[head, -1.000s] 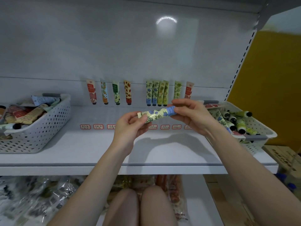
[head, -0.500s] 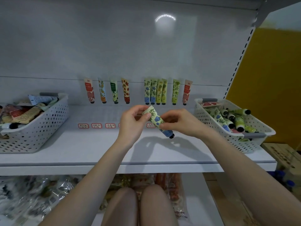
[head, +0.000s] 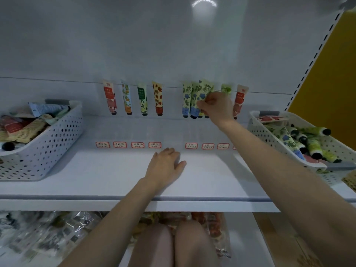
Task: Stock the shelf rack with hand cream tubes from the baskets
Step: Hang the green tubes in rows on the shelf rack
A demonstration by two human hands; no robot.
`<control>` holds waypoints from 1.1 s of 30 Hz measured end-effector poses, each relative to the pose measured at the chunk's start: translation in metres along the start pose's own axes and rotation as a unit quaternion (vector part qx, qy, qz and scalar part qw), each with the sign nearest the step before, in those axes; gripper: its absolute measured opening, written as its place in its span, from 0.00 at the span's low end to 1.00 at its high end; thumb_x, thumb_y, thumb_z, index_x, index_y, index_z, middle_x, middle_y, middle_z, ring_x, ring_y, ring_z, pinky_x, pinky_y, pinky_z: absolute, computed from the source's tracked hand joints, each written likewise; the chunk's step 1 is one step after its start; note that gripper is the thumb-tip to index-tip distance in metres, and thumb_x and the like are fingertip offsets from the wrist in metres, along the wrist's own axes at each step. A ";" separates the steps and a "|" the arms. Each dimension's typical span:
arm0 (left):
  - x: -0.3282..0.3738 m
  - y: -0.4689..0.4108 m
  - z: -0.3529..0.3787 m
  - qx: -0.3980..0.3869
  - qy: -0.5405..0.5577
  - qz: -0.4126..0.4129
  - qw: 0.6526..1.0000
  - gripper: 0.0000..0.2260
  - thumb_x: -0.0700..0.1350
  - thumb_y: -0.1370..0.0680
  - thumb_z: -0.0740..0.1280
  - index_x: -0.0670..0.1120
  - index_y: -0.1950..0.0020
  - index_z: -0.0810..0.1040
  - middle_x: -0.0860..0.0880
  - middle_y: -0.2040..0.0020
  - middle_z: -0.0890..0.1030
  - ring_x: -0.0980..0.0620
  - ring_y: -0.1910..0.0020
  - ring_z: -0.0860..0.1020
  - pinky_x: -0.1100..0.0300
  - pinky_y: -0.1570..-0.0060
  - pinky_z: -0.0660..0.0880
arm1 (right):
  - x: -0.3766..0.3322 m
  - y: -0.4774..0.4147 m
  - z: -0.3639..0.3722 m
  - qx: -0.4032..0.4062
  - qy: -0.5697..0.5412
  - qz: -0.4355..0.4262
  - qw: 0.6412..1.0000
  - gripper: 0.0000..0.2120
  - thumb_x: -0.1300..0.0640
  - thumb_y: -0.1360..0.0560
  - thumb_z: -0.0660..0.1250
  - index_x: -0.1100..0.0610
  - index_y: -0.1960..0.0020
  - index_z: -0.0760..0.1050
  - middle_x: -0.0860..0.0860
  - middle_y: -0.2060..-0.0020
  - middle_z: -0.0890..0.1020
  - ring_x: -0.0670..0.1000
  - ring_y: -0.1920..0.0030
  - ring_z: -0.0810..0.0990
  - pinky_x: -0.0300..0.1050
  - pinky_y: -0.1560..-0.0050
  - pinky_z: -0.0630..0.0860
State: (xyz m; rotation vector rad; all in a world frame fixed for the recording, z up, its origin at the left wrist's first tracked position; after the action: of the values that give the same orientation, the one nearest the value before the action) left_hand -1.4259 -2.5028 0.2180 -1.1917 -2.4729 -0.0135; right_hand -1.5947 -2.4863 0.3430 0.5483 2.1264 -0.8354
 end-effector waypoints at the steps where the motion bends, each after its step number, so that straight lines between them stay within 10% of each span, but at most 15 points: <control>1: -0.001 0.000 0.002 0.004 0.000 0.002 1.000 0.31 0.62 0.30 0.44 0.43 0.49 0.77 0.46 0.45 0.78 0.48 0.41 0.73 0.54 0.42 0.68 | -0.001 -0.002 0.005 0.004 0.006 -0.008 1.000 0.12 0.61 0.28 0.68 0.69 0.64 0.73 0.69 0.64 0.79 0.61 0.65 0.76 0.41 0.66 0.65; 9: -0.007 -0.004 0.006 0.048 0.004 0.006 0.999 0.16 0.55 0.23 0.56 0.44 0.55 0.76 0.49 0.57 0.76 0.51 0.53 0.74 0.53 0.48 0.71 | 0.002 -0.010 0.038 -0.015 0.060 -0.030 0.998 0.23 0.65 0.26 0.64 0.55 0.72 0.53 0.50 0.76 0.58 0.46 0.74 0.56 0.36 0.78 0.56; 33: -0.005 -0.004 0.007 0.095 -0.002 0.029 0.995 0.13 0.52 0.23 0.59 0.45 0.56 0.75 0.51 0.58 0.75 0.53 0.56 0.72 0.55 0.50 0.71 | 0.014 -0.018 0.057 -0.043 0.165 0.023 0.985 0.20 0.62 0.23 0.61 0.56 0.71 0.59 0.49 0.73 0.65 0.46 0.73 0.63 0.37 0.75 0.57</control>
State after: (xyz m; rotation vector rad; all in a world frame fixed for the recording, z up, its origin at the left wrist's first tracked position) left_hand -1.4288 -2.5080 0.2108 -1.1805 -2.3796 0.2351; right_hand -1.5859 -2.5381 0.3116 0.7287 2.4262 -0.6567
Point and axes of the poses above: each hand's wrist, its own y-axis away from the middle knuckle, its own z-axis out of the palm, x = y × z, the point moved 7 cm from there along -y, towards the middle knuckle
